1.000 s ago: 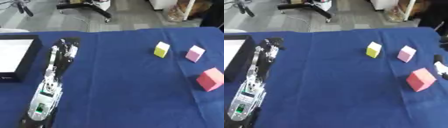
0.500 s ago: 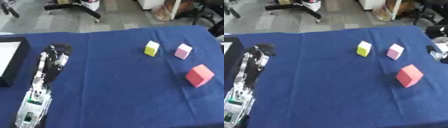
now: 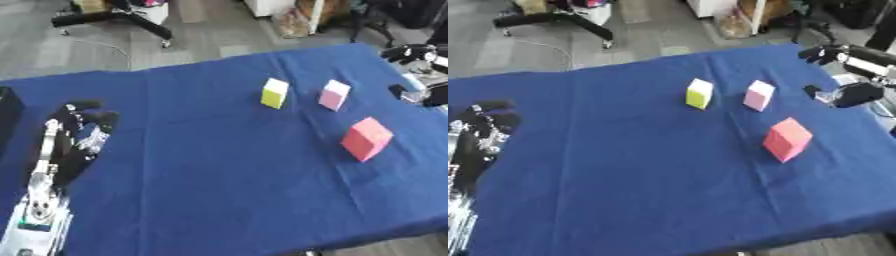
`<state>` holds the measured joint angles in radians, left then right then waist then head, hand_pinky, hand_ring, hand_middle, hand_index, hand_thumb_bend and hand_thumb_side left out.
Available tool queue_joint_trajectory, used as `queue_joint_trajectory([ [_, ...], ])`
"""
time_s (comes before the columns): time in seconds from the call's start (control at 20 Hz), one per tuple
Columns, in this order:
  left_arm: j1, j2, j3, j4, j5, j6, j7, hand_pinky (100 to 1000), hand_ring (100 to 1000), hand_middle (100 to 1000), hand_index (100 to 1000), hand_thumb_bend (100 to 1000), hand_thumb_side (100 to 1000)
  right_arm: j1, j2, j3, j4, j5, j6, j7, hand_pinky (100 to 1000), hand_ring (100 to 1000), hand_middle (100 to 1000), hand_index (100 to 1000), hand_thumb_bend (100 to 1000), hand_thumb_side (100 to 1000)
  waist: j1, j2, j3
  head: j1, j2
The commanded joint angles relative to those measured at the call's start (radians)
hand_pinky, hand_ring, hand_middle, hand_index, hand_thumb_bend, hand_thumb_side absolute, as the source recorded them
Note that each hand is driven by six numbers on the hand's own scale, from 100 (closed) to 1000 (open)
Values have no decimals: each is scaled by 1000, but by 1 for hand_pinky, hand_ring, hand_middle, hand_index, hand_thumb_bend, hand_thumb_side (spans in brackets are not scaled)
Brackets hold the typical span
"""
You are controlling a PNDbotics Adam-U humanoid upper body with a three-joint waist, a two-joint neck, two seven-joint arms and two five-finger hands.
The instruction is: Pick up the objects with one hand, pass them to the other hand, and then place them into the box on the other side of the table.
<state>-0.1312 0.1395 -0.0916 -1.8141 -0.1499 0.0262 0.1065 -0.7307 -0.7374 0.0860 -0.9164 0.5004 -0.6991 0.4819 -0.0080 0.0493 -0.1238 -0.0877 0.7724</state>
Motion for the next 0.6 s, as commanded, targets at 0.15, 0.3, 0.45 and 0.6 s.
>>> queue_joint_trajectory([
  [0.15, -7, 15, -4, -13, -4, -1, -5, 859, 594, 669, 679, 643, 591, -57, -7, 6, 73, 113, -61, 12, 875, 904, 931, 991, 296, 519, -17, -10, 4, -31, -2],
  [0.3, -7, 15, -5, -13, -4, 0, -5, 859, 593, 667, 679, 634, 595, -74, 8, 13, 116, 174, -85, 7, 877, 906, 936, 996, 350, 496, -16, -10, 7, -33, -2],
  [0.45, -8, 15, -5, -13, -5, 1, -5, 860, 592, 665, 679, 627, 597, -87, 19, 21, 152, 226, -108, 13, 880, 908, 938, 1000, 402, 476, -17, -9, 11, -35, -2],
  [0.6, -8, 15, -5, -12, -5, 1, -7, 860, 592, 665, 678, 623, 599, -94, 26, 29, 175, 260, -134, 20, 881, 909, 938, 1000, 418, 483, -18, -8, 14, -32, -2],
])
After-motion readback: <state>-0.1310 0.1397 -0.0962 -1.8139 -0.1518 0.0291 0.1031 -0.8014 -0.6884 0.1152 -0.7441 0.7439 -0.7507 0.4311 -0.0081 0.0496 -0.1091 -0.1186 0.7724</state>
